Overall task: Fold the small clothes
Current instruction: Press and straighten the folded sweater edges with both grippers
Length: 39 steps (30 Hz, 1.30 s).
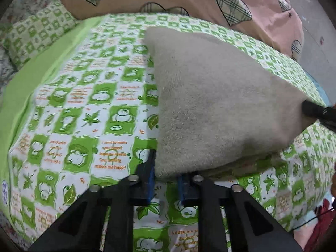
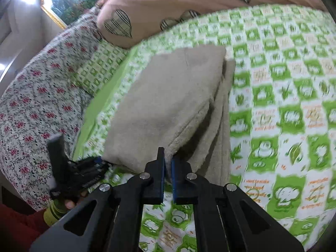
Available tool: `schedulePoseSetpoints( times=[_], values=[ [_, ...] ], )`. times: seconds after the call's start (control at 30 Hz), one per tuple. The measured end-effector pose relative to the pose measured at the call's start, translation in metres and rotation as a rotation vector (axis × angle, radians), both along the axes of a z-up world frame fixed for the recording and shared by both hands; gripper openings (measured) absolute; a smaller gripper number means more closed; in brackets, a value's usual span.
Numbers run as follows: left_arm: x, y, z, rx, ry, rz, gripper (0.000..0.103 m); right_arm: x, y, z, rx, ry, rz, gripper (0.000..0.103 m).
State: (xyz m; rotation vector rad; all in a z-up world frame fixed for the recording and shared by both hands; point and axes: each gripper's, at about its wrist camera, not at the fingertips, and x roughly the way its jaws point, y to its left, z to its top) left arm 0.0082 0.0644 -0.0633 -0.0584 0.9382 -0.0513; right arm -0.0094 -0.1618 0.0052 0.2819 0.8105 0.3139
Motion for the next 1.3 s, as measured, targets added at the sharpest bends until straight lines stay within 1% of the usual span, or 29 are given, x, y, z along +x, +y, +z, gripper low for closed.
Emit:
schedulePoseSetpoints(
  times=[0.03,0.07,0.1,0.13,0.23,0.3,0.33,0.37,0.43,0.47,0.5,0.57,0.67,0.73,0.9,0.97,1.0,1.03,1.07,1.13,1.17,1.3],
  values=[
    [-0.003,-0.002,0.001,0.014,-0.009,0.015,0.013,-0.002,-0.002,0.004,-0.015,-0.015,0.002,0.006],
    [-0.004,-0.003,0.002,0.019,-0.012,0.026,0.011,-0.003,-0.003,0.006,-0.052,-0.018,0.001,0.006],
    [-0.005,-0.003,0.002,0.013,-0.008,0.038,0.011,-0.003,-0.005,0.004,-0.086,-0.010,-0.009,0.006],
    [-0.005,-0.002,0.003,0.002,-0.005,0.047,0.010,-0.001,-0.006,0.001,-0.090,0.006,-0.019,0.006],
    [-0.004,0.006,0.006,-0.057,0.010,0.073,0.010,-0.004,-0.012,-0.004,-0.069,0.009,-0.025,0.006],
    [0.000,0.013,0.003,-0.108,0.040,0.086,0.010,-0.003,-0.010,-0.012,-0.106,0.029,-0.025,0.006],
    [0.002,0.017,0.001,-0.138,0.056,0.090,0.010,0.000,-0.010,-0.020,-0.148,0.054,-0.033,0.006],
    [0.003,0.020,-0.001,-0.165,0.070,0.096,0.010,0.003,-0.013,-0.027,-0.155,0.075,-0.043,0.006],
    [0.004,0.024,-0.004,-0.206,0.087,0.106,0.010,0.006,-0.020,-0.043,-0.132,0.114,-0.066,0.006],
    [0.004,0.027,-0.005,-0.223,0.094,0.108,0.010,0.006,-0.020,-0.047,-0.151,0.118,-0.072,0.006],
    [0.005,0.028,-0.007,-0.230,0.098,0.109,0.010,0.007,-0.019,-0.052,-0.178,0.126,-0.076,0.006],
    [0.004,0.028,-0.008,-0.235,0.103,0.109,0.010,0.007,-0.016,-0.058,-0.200,0.132,-0.079,0.005],
    [0.007,0.029,-0.009,-0.252,0.112,0.111,0.010,0.008,-0.010,-0.058,-0.268,0.134,-0.071,0.005],
    [0.008,0.030,-0.009,-0.264,0.116,0.113,0.010,0.008,-0.010,-0.056,-0.286,0.138,-0.079,0.005],
    [0.005,0.031,-0.011,-0.272,0.122,0.109,0.011,0.005,-0.018,-0.058,-0.243,0.148,-0.108,0.005],
    [0.008,0.033,-0.012,-0.276,0.130,0.090,0.012,0.003,-0.020,-0.058,-0.228,0.151,-0.121,0.007],
    [0.007,0.033,-0.010,-0.267,0.131,0.072,0.013,0.001,-0.023,-0.057,-0.213,0.158,-0.127,0.008],
    [0.005,0.032,-0.008,-0.259,0.129,0.057,0.013,0.000,-0.025,-0.056,-0.208,0.161,-0.135,0.018],
    [0.002,0.031,-0.006,-0.249,0.125,0.032,0.014,-0.003,-0.028,-0.054,-0.202,0.168,-0.150,0.025],
    [-0.008,0.031,0.000,-0.228,0.115,-0.015,0.014,-0.009,-0.031,-0.048,-0.189,0.163,-0.157,0.025],
    [-0.015,0.033,0.003,-0.222,0.110,-0.040,0.014,-0.014,-0.033,-0.042,-0.186,0.154,-0.167,0.027],
    [-0.034,0.048,0.014,-0.232,0.094,-0.077,0.014,-0.026,-0.049,-0.023,-0.158,0.117,-0.218,0.027]
  ],
)
